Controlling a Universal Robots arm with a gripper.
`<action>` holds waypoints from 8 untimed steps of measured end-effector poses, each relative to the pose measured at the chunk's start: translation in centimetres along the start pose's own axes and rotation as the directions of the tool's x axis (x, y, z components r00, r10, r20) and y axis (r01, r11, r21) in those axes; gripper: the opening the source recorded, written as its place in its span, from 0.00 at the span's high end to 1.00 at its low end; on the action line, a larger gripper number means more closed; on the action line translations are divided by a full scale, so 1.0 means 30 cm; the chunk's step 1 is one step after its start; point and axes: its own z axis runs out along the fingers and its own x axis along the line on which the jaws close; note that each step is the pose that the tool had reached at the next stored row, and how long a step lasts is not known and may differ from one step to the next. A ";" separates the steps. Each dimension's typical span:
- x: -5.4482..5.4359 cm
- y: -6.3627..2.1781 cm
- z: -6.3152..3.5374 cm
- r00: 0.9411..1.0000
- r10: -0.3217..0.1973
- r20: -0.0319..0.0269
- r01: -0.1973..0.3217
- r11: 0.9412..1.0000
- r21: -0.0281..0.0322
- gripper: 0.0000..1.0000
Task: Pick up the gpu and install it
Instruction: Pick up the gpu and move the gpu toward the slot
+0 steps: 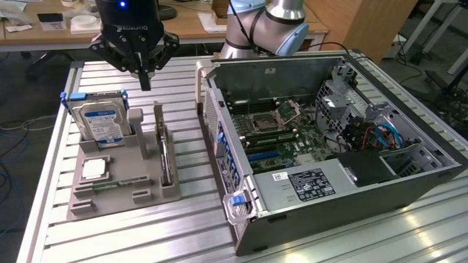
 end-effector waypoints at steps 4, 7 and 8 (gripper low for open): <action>0.000 0.000 0.000 1.000 0.000 0.000 0.000 1.000 0.000 0.89; 0.000 0.000 0.000 1.000 0.000 0.000 0.000 1.000 0.000 0.89; 0.000 0.000 0.000 1.000 0.000 0.000 0.000 1.000 0.000 0.89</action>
